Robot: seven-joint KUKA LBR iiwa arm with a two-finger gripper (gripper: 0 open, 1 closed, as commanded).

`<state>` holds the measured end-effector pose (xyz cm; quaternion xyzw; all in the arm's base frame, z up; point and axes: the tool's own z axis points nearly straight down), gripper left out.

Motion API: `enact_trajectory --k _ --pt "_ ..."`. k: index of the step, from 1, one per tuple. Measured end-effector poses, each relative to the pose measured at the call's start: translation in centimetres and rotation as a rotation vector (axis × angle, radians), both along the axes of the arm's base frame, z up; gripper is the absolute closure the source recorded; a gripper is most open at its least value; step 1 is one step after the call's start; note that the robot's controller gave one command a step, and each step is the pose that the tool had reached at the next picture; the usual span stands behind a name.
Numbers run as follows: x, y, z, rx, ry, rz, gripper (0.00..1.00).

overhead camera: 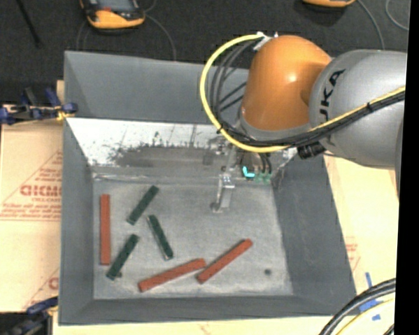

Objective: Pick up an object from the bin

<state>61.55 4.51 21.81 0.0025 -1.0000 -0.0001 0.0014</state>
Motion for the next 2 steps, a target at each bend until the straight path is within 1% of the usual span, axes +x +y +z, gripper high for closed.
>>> enact_trajectory --k 1,2 --pt "0.1 0.0 0.5 0.001 -0.008 0.0 0.0" --pt "-3.2 1.7 -4.1 -0.001 -0.014 0.025 0.0"
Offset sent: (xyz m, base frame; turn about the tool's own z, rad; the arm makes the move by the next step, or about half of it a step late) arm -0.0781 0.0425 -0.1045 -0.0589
